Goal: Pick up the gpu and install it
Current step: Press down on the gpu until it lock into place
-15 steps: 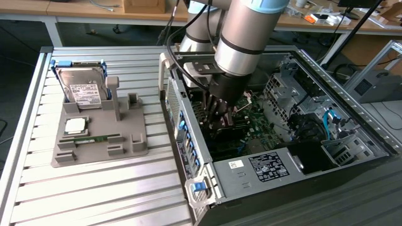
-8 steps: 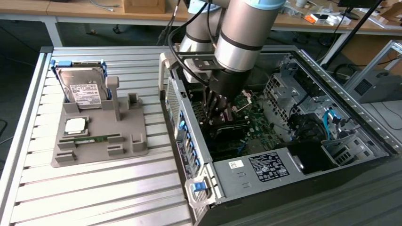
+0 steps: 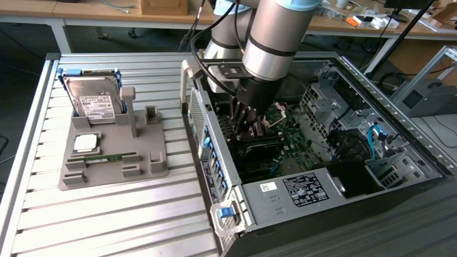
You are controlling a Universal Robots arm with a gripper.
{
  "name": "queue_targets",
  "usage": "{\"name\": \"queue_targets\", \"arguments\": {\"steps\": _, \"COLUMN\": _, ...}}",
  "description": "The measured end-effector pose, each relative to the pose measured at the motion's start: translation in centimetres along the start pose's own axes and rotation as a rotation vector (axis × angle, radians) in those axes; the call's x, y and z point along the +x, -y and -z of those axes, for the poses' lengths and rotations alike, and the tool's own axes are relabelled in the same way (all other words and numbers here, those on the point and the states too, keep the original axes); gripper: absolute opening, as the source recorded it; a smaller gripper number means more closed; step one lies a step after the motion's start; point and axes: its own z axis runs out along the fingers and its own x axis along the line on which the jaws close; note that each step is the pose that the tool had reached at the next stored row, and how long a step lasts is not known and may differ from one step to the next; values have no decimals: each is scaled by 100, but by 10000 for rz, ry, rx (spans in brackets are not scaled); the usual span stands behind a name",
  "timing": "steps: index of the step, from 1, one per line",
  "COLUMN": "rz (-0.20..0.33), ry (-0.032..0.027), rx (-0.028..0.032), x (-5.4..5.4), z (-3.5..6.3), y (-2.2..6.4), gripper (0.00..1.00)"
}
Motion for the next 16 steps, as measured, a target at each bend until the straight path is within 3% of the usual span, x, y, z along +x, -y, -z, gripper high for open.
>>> {"name": "queue_targets", "arguments": {"steps": 8, "rz": 4, "ry": 2, "rx": -66, "x": 14, "z": -43, "y": 5, "gripper": 11}}
{"name": "queue_targets", "arguments": {"steps": 16, "rz": 5, "ry": 4, "rx": -77, "x": 11, "z": -72, "y": 7, "gripper": 11}}
